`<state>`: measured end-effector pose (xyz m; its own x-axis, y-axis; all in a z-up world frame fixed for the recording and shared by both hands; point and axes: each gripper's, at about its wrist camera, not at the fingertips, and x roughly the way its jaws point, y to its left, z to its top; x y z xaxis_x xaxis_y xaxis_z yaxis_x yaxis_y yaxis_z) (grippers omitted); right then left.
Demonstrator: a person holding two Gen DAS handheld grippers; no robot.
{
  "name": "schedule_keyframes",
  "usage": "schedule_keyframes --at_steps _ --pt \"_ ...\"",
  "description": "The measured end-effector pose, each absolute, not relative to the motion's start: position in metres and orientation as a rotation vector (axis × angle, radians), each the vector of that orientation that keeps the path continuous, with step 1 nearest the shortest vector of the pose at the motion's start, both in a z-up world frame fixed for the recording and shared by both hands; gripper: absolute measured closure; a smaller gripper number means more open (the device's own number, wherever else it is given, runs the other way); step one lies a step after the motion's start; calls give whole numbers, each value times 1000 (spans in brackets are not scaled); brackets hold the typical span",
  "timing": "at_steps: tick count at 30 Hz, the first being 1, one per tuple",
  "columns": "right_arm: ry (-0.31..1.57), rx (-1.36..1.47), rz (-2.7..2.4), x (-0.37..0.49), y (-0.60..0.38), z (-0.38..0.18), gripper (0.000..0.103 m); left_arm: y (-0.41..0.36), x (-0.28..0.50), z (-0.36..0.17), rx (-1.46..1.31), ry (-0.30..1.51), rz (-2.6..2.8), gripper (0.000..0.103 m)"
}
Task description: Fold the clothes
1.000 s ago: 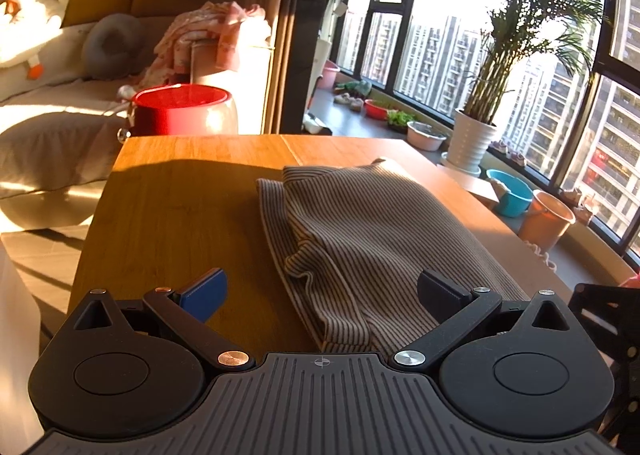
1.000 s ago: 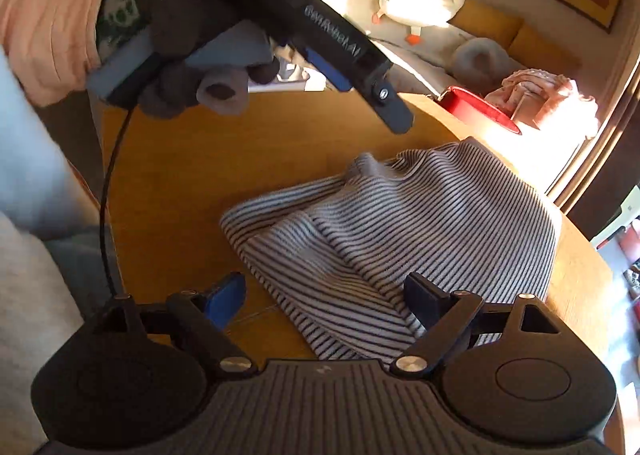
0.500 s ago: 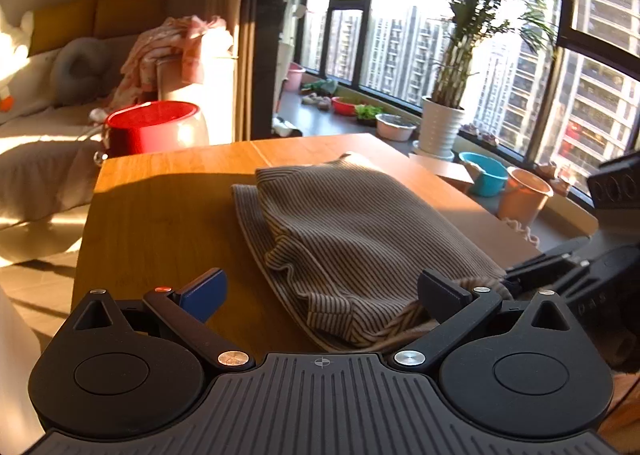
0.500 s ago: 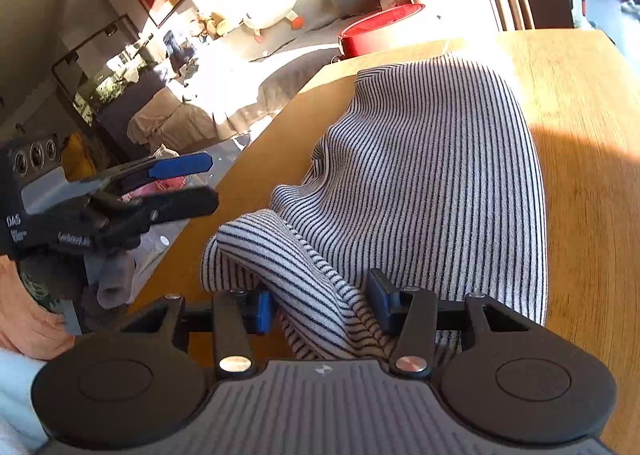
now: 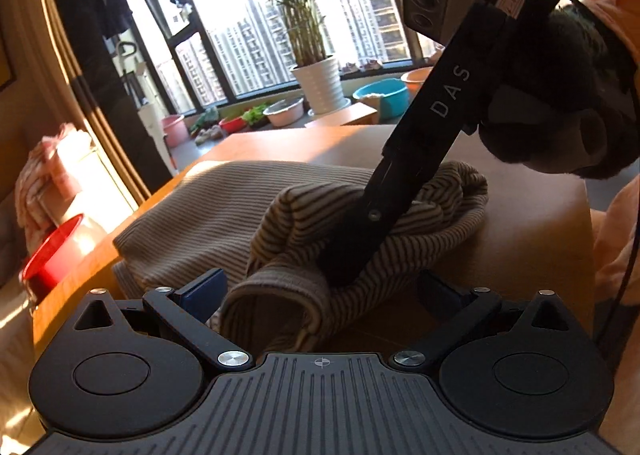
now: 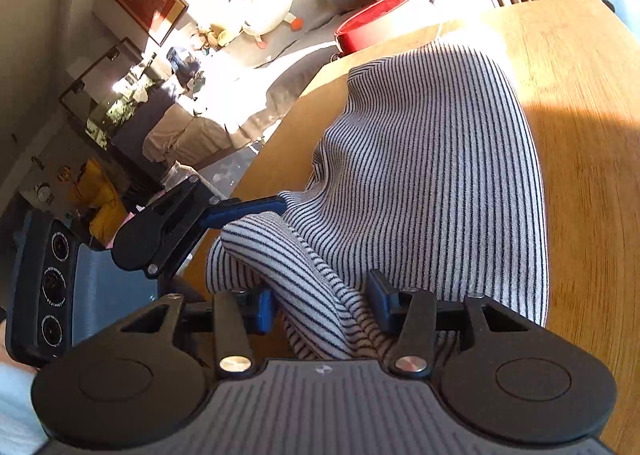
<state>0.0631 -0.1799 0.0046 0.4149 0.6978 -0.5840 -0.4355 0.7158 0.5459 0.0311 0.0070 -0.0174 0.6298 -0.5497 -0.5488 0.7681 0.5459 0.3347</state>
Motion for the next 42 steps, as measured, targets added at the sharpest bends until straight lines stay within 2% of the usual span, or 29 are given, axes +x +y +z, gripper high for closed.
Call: schedule_keyframes --at_steps 3,4,5,7,8,12,14,15,16,17,18,19,21,26,27,29,30,31,35,39,42 --pt "772 113 691 39 -173 30 51 7 44 -20 522 459 -825 41" --pt "707 4 676 27 -172 38 45 8 49 -20 489 483 -830 45" --pt "640 -107 659 15 -171 46 34 13 55 -19 436 512 -836 46" --pt "501 -377 617 -14 -166 49 24 22 66 -17 329 565 -845 48" --pt "444 -502 599 -27 -164 47 24 26 71 -16 280 588 -848 48" --pt "424 -621 583 -37 -146 24 24 41 91 -13 99 671 -853 48" --pt "356 -758 512 -35 -130 3 24 49 96 -14 30 705 -852 48" --pt "334 -815 482 -31 -125 -8 27 53 96 -14 18 712 -848 48" --pt "330 -835 466 -26 -122 -16 55 57 95 -13 10 718 -844 48" --pt "359 -808 471 -21 -122 -16 66 60 95 -12 2 725 -840 47" --pt "381 -774 474 -19 -123 -11 68 65 90 -8 19 716 -849 43" --pt "404 -740 478 -18 -124 -7 70 72 85 1 29 690 -864 31" --pt "437 -683 482 -18 -126 4 73 85 74 19 45 633 -896 18" --pt "483 -634 538 -39 -136 39 75 94 92 49 -77 554 -829 15" --pt "493 -633 555 -44 -139 48 75 93 99 52 -106 546 -813 15" --pt "515 -632 588 -54 -143 67 75 75 116 40 -100 596 -813 27" --pt "518 -641 601 -60 -146 78 75 66 124 33 -94 623 -814 42" --pt "520 -650 614 -65 -148 89 75 56 133 27 -89 651 -814 45" --pt "491 -703 656 -69 -154 134 75 56 164 -7 -139 793 -799 45" --pt "495 -597 678 -14 -161 152 74 64 167 -20 -149 818 -853 45" --pt "604 -458 693 54 -166 129 73 64 166 -19 -110 820 -873 47"
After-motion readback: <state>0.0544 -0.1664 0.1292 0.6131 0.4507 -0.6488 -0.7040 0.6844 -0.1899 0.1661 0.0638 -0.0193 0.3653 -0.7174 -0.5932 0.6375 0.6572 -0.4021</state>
